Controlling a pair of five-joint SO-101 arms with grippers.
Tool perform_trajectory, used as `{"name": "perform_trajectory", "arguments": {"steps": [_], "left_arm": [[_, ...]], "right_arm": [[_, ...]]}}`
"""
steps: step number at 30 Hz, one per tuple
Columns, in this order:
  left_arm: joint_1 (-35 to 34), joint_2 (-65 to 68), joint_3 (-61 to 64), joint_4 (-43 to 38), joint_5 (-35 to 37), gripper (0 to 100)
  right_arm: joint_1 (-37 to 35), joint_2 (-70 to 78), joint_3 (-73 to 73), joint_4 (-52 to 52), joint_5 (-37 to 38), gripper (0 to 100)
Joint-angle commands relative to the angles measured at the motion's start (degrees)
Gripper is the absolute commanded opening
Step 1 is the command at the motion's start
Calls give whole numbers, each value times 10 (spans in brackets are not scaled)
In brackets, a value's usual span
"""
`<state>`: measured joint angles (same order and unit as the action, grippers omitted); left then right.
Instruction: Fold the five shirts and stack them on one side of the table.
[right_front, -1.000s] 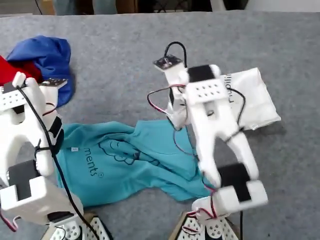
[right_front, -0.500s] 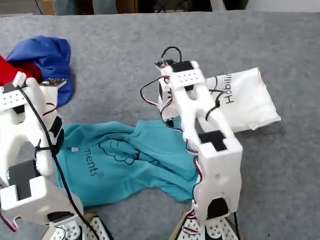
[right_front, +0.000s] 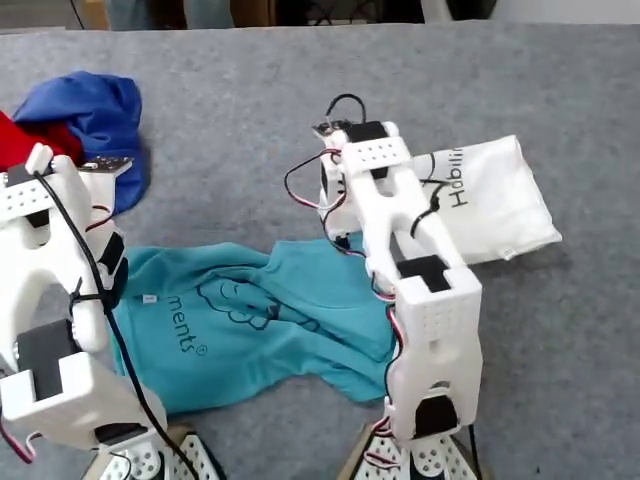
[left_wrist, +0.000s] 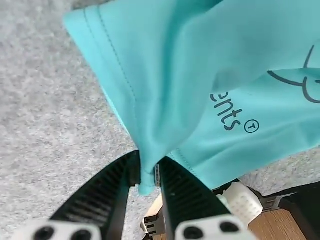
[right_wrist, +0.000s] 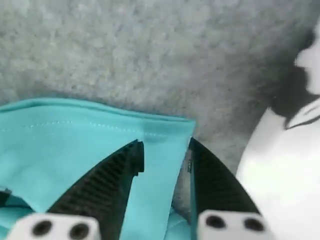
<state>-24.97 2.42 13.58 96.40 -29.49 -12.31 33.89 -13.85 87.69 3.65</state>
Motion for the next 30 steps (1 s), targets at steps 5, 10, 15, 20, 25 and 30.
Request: {"name": "perform_trajectory", "arguments": {"steps": [5,10,15,20,25,30], "left_arm": [[7,-4,-15,-14,4,29],[5,-4,-15,-14,4,29],[4,-6,-15,-13,4,29],[4,-6,-15,-13,4,29],[7,-5,-15,-13,4,29],[4,-6,-13,-12,4,29]], "right_arm": [[15,-5,-24,-41,-7,149],[17,-5,-22,-42,-16,149],[15,-4,-18,-39,-18,149],[17,-4,31,-62,-18,149],[17,-4,73,-117,-18,149],[16,-4,87,-130,-18,149]]}}
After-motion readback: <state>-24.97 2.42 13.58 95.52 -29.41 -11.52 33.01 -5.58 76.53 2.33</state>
